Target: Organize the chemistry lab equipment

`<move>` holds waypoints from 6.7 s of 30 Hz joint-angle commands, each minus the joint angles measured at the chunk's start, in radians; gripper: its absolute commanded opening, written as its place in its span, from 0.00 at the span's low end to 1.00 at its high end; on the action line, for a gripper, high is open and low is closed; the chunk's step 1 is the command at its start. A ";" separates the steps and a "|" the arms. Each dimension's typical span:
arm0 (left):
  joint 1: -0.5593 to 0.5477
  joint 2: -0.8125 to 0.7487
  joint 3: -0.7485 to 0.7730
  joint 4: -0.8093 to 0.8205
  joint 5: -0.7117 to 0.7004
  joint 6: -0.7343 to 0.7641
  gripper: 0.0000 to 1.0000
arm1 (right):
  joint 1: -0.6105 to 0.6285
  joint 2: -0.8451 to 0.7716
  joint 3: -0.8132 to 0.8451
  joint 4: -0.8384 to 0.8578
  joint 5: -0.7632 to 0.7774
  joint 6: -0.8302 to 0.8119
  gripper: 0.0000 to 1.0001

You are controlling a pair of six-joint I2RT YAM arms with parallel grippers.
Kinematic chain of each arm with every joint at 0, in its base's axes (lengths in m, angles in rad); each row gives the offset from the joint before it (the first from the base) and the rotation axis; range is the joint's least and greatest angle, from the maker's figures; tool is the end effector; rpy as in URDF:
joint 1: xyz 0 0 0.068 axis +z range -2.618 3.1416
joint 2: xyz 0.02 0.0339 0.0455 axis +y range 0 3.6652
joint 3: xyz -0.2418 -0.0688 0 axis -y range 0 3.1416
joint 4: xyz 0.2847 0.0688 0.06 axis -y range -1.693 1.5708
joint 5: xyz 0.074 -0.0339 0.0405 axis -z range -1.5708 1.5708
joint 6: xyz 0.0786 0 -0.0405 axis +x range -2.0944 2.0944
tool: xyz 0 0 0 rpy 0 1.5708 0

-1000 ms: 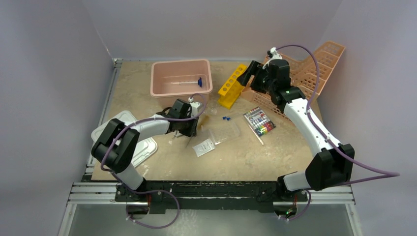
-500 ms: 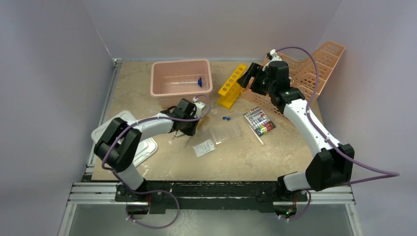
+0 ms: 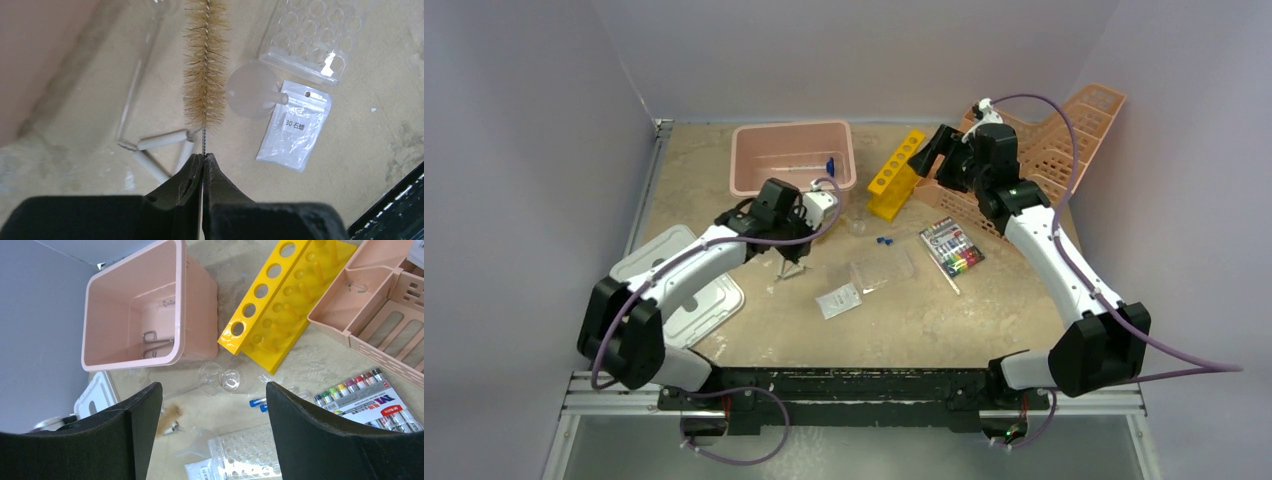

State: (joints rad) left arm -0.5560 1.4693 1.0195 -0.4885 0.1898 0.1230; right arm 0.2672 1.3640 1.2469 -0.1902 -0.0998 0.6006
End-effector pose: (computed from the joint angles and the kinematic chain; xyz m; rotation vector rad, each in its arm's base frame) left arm 0.3042 -0.2065 0.1624 0.9179 2.3621 -0.4135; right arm 0.3887 0.1145 0.3304 0.2512 1.9188 0.6826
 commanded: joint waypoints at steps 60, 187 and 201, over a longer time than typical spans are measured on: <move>0.280 0.658 1.161 -0.231 -0.072 0.612 0.27 | -0.004 0.177 0.237 -0.005 -0.011 -0.008 0.77; 0.054 0.184 0.342 -0.179 -0.029 0.511 0.00 | -0.004 -0.054 -0.010 0.036 0.029 -0.010 0.77; 0.079 0.131 0.552 -0.282 -0.033 0.583 0.00 | -0.004 -0.055 -0.014 0.041 0.038 0.002 0.77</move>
State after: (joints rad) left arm -0.5026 1.6176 1.4597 -0.7403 0.1448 0.6445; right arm 0.2672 1.3415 1.2106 -0.1753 -0.0715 0.5945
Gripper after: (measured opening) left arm 0.055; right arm 0.769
